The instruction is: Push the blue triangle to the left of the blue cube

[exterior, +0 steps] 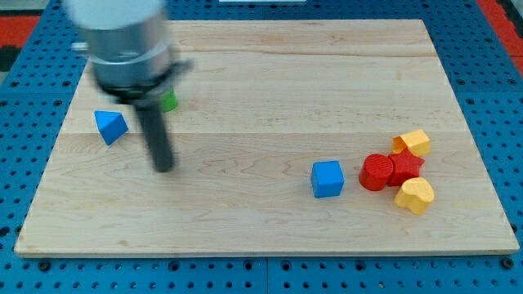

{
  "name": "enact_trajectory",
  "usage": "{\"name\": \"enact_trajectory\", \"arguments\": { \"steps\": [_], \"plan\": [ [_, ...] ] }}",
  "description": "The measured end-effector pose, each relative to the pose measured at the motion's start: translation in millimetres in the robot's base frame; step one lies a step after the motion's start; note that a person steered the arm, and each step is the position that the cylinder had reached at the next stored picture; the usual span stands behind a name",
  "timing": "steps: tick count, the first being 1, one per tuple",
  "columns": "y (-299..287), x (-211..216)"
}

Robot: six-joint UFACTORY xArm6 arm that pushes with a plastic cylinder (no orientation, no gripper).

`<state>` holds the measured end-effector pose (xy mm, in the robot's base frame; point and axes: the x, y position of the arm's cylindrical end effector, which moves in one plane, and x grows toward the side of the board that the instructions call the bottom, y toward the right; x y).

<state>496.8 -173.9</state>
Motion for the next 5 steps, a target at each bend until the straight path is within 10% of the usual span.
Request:
{"name": "enact_trajectory", "arguments": {
  "steps": [1, 2, 5],
  "plan": [
    [-103.6, -22.3],
    [-88.8, -76.4],
    [100.8, -24.2]
  ]
}}
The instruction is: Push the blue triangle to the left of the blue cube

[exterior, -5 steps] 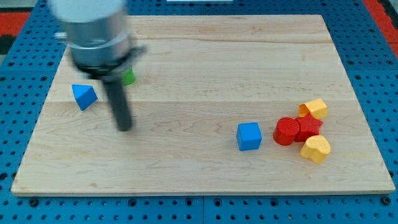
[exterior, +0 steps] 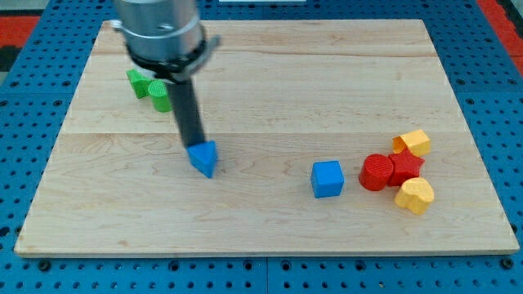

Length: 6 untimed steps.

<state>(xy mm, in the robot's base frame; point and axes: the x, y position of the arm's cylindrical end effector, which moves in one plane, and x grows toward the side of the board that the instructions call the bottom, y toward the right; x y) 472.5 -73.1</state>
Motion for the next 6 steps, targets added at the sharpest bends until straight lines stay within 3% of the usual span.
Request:
{"name": "enact_trajectory", "arguments": {
  "steps": [1, 2, 3, 4, 6],
  "plan": [
    [38.5, 15.3],
    [-35.4, 16.3],
    [-64.4, 18.1],
    [-22.3, 52.3],
    [125.1, 43.2]
  ]
}}
